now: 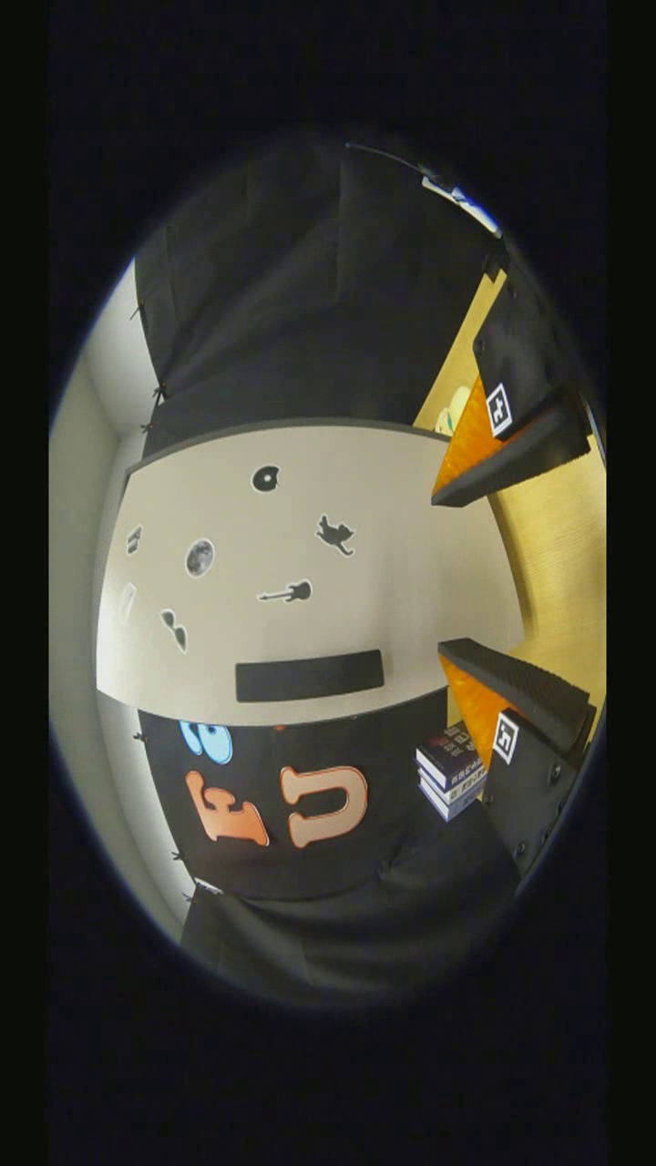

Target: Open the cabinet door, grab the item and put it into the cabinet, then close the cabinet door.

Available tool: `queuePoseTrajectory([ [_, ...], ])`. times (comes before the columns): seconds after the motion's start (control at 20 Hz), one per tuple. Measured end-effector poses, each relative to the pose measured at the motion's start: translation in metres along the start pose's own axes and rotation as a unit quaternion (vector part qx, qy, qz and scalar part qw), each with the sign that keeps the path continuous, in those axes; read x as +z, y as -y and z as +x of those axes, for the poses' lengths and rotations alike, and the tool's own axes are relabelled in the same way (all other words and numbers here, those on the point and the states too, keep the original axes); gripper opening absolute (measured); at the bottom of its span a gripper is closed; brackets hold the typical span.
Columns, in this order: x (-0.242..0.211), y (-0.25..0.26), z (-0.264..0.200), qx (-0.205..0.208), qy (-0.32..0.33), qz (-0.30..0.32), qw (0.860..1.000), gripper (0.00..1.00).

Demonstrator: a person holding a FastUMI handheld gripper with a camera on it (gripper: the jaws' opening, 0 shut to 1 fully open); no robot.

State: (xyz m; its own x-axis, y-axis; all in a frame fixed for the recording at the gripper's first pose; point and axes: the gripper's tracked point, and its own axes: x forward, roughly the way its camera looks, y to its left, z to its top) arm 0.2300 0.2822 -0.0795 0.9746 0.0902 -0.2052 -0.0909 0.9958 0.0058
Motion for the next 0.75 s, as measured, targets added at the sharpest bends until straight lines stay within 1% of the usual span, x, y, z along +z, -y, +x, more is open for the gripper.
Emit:
queuePoseTrajectory([
  [0.2,0.026,0.015,-0.028,-0.026,0.025,0.011,0.999,0.96],
  [0.4,0.039,0.032,-0.047,-0.060,0.047,0.001,0.997,0.96],
  [0.75,0.038,0.054,-0.055,-0.076,0.045,0.010,0.996,0.96],
])
